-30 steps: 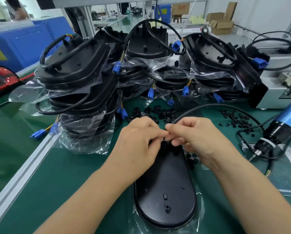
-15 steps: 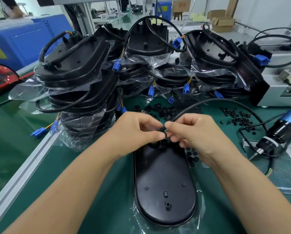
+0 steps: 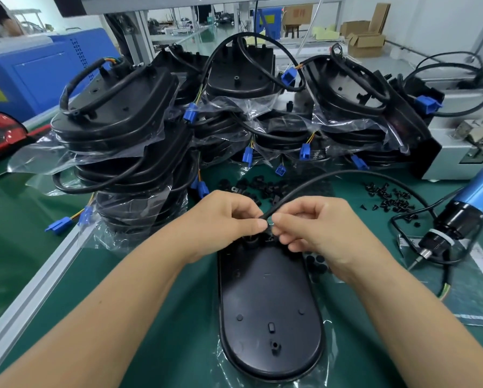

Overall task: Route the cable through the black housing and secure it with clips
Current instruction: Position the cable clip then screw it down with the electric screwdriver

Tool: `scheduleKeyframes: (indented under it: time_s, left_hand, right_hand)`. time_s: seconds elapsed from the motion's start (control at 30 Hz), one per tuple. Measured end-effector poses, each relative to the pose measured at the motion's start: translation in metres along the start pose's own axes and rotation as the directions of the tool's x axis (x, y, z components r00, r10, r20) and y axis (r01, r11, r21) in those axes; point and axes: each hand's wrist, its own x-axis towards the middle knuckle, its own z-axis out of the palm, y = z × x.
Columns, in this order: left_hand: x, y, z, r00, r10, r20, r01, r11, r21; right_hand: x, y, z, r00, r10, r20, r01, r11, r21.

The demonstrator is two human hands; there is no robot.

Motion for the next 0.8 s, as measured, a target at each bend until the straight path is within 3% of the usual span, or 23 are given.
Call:
scheduleKeyframes:
  time_s: [0.1,0.2,0.4,0.63,0.8]
  left_hand:
    - [0.006,0.005,-0.002,0.996,-0.084,0.002,0.084,0.994,0.067]
    - [0.010,0.008,-0.004,0.983,-0.170,0.070,0.172,0.985,-0.014]
    - [0.015,0.012,-0.008,0.965,-0.232,0.123,0.236,0.971,-0.022]
    - [0.021,0.022,-0.008,0.968,-0.236,0.081,0.216,0.956,0.197]
    - [0.019,0.022,-0.009,0.980,-0.181,0.076,0.159,0.959,0.234]
  right_hand:
    - [0.003,0.006,-0.001,0.992,-0.081,-0.092,0.059,0.973,-0.222]
    - [0.005,0.013,-0.004,0.988,-0.126,-0.091,0.080,0.913,-0.399]
    - [0.001,0.016,-0.006,0.983,-0.183,0.014,0.163,0.835,-0.525]
    - [0.000,0.017,-0.008,0.975,-0.224,-0.001,0.190,0.827,-0.529]
    - [-0.002,0.022,-0.005,0.966,-0.254,-0.052,0.183,0.810,-0.557]
